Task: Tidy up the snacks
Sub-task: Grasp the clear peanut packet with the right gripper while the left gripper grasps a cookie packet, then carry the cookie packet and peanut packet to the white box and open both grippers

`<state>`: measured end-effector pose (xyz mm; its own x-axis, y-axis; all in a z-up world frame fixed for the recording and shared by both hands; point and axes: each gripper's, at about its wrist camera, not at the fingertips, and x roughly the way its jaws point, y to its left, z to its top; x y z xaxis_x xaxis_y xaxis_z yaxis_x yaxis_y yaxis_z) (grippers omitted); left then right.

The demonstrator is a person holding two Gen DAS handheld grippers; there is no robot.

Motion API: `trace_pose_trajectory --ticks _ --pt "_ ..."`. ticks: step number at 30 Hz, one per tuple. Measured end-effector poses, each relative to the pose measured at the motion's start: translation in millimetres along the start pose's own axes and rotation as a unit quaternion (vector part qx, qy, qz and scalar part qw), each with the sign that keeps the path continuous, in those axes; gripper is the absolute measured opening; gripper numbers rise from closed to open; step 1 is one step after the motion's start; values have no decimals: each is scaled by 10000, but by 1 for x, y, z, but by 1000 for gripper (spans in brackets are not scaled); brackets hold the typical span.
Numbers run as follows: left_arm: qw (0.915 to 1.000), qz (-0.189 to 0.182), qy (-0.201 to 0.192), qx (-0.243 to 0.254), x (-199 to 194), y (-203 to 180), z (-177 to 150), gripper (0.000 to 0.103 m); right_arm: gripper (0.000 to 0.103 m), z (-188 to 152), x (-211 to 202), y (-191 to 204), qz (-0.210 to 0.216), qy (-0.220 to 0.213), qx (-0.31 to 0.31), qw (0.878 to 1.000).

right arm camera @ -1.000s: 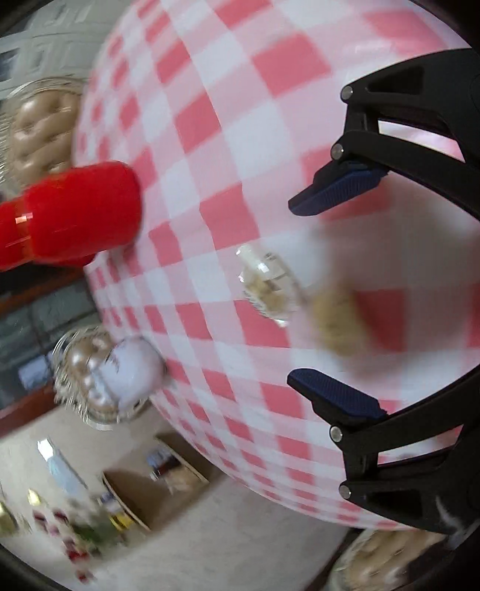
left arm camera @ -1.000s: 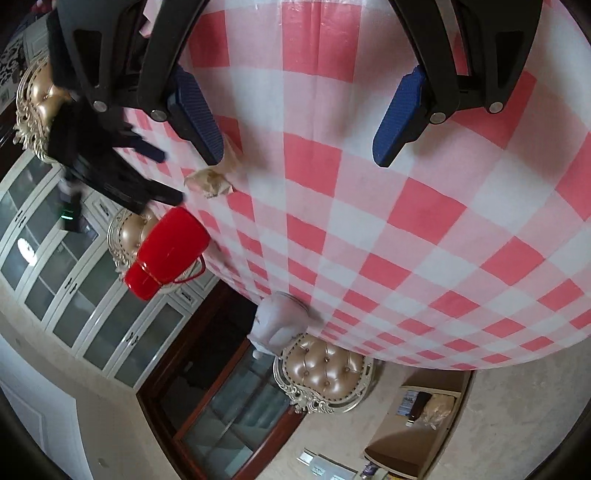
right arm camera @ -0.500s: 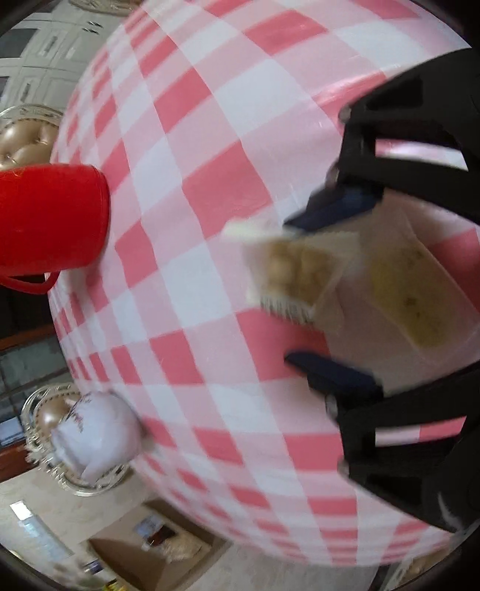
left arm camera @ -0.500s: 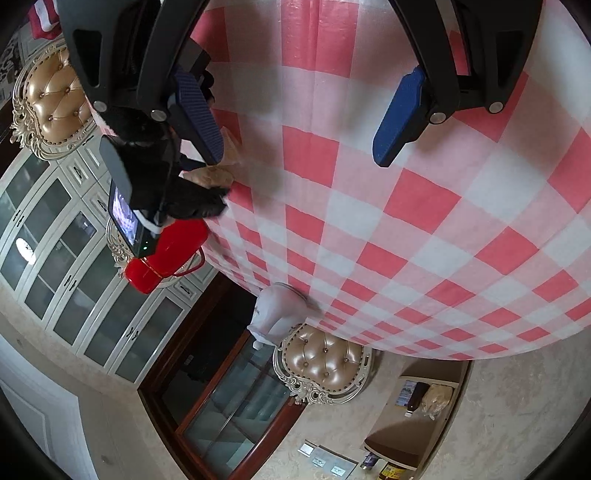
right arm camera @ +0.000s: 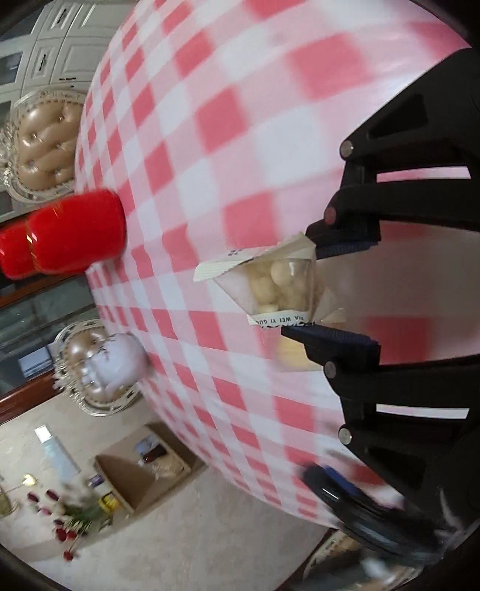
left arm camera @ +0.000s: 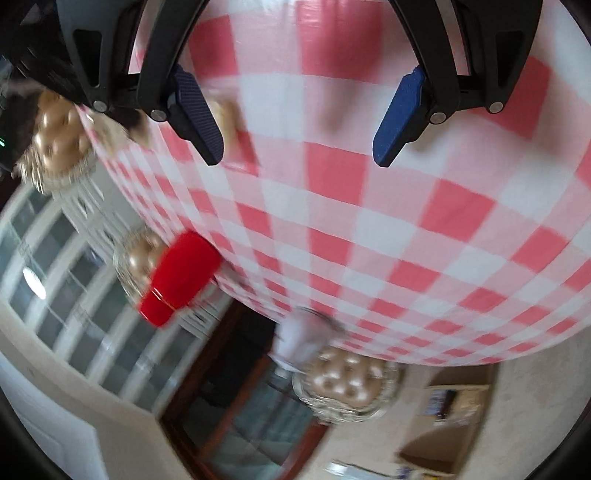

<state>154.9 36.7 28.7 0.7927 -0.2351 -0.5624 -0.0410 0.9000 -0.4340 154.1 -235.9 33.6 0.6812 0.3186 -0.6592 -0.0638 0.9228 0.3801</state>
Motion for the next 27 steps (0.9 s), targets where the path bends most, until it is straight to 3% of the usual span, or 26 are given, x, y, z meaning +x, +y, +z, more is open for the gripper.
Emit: trace_pose_trajectory --ticks 4,9,11,13,15,16,18,20,22,24,27 --pt "9964 -374 708 270 20 -26 -12 84 38 -39 -41 -18 181 -31 146 9997" --pt "9911 148 823 1031 44 -79 -14 84 38 -65 -58 -31 483 23 561 9973" --pt "9890 406 811 1166 59 -92 -12 84 38 -64 -64 -27 369 -91 412 9984" --pt "9863 578 1053 1134 80 -97 -11 84 38 -62 -69 -26 302 -188 342 9988" --pt "9798 856 1325 1233 96 -97 -15 83 38 -61 -72 -27 327 -208 331 9987" --pt "9773 959 1254 1415 96 -101 -17 82 38 -61 -71 -27 282 -213 303 9989" --pt "9735 1002 1285 1604 93 -105 -20 78 38 -60 -71 -28 163 -200 215 9994" --pt "9688 1113 1258 1823 91 -109 -24 55 38 -60 -72 -28 136 -203 197 9995" --pt "9642 996 1244 2117 86 -115 -28 36 38 -60 -72 -28 162 -189 191 9995" --pt "9608 996 1237 2274 83 -118 -31 36 38 -60 -72 -22 -21 -217 7 9998" --pt "9645 853 1259 2161 75 -110 -33 36 38 -63 -71 -12 -390 -264 -347 9983"
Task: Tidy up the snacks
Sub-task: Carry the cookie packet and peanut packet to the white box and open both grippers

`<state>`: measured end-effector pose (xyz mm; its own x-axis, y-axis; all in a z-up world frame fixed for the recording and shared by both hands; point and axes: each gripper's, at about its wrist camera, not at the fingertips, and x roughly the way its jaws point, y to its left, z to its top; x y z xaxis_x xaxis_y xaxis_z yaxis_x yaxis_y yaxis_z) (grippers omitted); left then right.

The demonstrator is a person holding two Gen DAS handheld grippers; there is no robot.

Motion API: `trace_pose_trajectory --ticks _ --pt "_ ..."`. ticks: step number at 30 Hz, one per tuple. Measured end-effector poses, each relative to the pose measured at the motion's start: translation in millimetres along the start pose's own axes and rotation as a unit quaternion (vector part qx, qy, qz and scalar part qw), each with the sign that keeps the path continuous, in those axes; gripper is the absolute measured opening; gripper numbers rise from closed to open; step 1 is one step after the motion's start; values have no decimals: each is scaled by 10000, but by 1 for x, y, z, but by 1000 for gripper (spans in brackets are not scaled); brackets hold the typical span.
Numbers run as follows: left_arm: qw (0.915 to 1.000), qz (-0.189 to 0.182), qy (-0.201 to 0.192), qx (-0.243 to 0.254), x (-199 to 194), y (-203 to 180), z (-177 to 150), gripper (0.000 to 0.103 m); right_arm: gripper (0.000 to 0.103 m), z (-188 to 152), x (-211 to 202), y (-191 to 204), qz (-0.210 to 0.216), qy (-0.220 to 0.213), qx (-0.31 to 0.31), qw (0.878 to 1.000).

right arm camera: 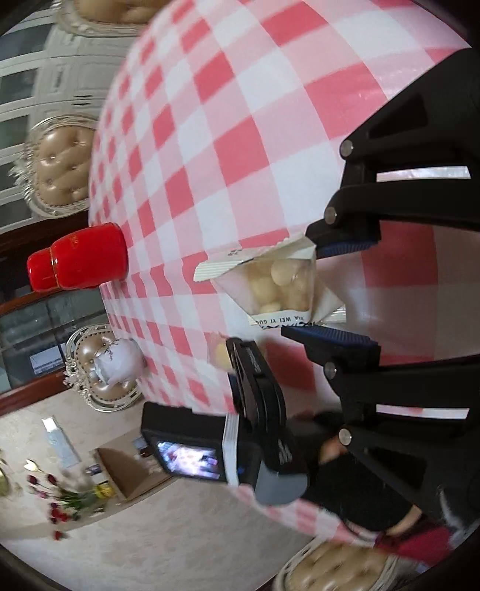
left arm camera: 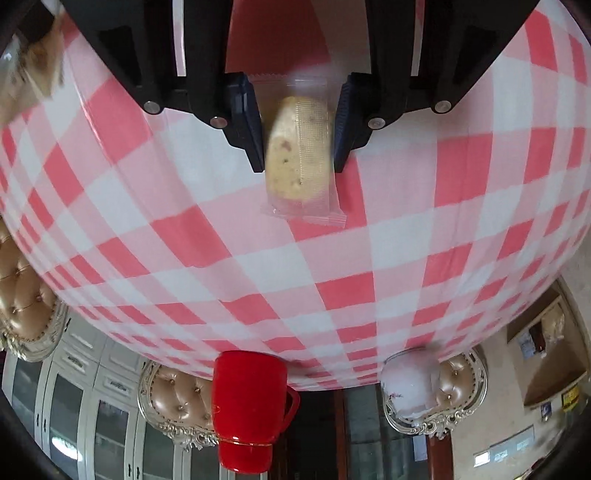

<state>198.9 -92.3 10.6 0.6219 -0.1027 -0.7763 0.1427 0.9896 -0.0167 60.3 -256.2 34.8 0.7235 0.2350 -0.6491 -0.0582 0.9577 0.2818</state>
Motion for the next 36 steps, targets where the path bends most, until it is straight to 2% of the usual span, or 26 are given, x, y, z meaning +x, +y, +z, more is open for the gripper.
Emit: trace_pose_trajectory --ticks 3,9,14,17,22,32,36 --pt "9998 19 -116 -139 -12 9 -11 36 38 -3 2 8 -398 -48 -333 9986" --pt "9973 173 -485 -516 -56 37 -44 36 38 -7 -1 23 -662 -130 -704 9952" --pt "9945 144 -595 -850 -88 63 -72 36 38 -18 -5 58 -586 -196 -1290 9897" --pt "9906 58 -770 -1132 -112 82 -86 36 38 -31 -2 85 -613 -197 -1787 9818" --pt "9850 115 -1028 -1377 -142 103 -106 36 38 -48 0 114 -575 -180 -2242 9727" --pt "9725 224 -1423 -1830 -192 138 -151 36 38 -73 -10 150 -460 -182 -2601 9643" --pt "9705 239 -1387 -1959 -203 149 -175 36 38 -85 -15 165 -312 -152 -2685 9627"
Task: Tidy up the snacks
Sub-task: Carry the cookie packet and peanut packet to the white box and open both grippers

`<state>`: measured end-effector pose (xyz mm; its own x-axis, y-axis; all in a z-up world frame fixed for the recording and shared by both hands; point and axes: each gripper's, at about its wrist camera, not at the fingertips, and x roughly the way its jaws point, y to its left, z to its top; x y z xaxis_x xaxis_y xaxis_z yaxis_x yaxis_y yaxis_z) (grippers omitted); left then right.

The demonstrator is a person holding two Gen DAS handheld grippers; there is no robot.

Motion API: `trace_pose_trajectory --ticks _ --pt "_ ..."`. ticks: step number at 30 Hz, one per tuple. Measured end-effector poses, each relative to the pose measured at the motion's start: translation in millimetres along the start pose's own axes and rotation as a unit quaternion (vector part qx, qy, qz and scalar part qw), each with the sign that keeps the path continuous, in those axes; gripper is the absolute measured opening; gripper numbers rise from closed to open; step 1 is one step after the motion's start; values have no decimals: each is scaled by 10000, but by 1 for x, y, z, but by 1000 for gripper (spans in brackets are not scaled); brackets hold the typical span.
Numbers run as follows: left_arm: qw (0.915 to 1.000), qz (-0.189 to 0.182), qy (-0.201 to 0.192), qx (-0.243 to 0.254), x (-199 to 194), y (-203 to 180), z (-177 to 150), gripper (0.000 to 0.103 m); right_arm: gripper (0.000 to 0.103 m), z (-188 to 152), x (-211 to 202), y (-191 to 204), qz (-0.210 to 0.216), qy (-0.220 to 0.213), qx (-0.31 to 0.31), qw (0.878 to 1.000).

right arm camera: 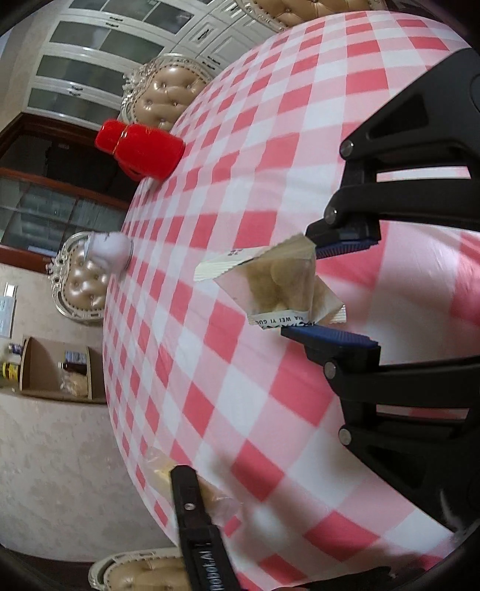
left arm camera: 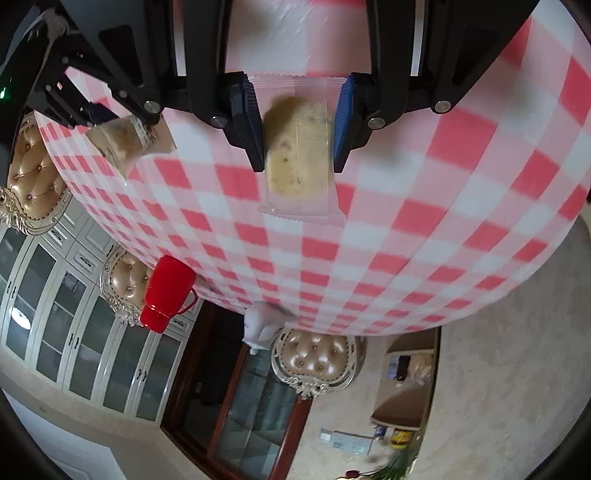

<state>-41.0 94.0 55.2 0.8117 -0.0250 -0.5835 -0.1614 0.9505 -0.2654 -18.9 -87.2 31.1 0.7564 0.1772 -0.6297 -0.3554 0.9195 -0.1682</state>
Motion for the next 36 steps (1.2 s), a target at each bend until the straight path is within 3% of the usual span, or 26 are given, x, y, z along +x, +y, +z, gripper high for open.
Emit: trace_pose_trajectory --ticks 16,36 --pt "9971 592 -232 414 -89 42 -35 36 38 -8 -49 51 971 -329 461 9937" --pt "9884 1338 -542 478 -195 120 -82 36 38 -19 -118 164 1966 -578 31 9788"
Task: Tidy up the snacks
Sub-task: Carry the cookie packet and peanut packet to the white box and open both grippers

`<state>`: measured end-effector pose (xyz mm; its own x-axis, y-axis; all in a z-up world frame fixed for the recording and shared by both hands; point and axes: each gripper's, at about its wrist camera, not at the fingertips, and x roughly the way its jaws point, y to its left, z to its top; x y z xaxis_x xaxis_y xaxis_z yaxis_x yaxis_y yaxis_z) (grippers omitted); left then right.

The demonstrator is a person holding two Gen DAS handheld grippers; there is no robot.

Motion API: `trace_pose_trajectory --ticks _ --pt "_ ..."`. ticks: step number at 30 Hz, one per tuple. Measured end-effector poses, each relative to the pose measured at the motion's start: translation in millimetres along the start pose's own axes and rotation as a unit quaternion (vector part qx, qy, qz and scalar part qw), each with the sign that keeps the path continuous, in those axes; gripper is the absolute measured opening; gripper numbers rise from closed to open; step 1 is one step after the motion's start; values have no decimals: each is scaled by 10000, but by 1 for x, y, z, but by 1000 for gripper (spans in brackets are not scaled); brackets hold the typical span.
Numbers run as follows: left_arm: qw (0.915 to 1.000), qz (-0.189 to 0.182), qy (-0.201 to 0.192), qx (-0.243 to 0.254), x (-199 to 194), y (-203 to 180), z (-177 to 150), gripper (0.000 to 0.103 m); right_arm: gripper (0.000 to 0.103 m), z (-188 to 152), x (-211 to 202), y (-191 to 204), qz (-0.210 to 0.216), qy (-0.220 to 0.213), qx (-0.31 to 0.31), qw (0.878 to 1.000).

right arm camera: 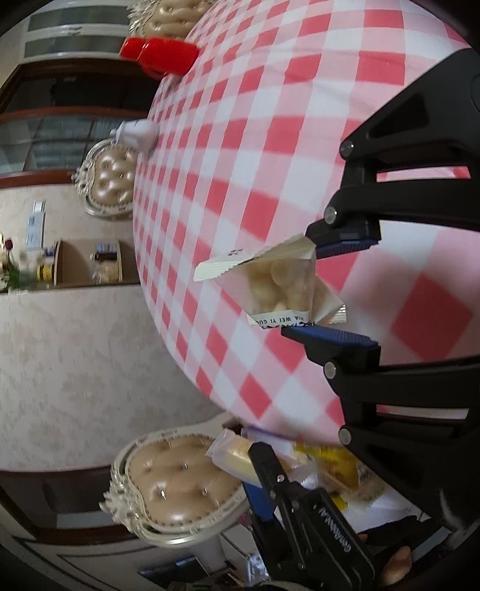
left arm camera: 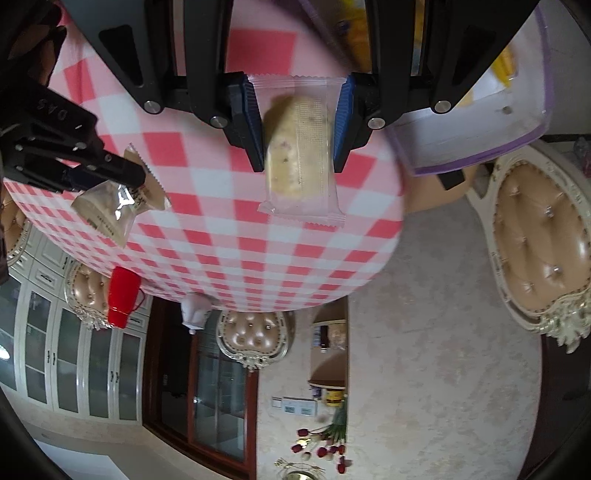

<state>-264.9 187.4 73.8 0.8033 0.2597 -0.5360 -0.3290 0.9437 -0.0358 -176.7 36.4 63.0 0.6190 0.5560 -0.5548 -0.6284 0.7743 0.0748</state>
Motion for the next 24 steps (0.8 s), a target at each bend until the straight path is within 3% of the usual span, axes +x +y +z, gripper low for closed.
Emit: trace_pose_trajectory --ticks 15,24 --pt "9974 672 -55 -258 -35 80 -28 36 38 -1 -1 100 818 28 -634 9946" --pt "9929 1043 105 -569 -37 129 -48 36 38 -13 19 157 1222 309 -1081 9861"
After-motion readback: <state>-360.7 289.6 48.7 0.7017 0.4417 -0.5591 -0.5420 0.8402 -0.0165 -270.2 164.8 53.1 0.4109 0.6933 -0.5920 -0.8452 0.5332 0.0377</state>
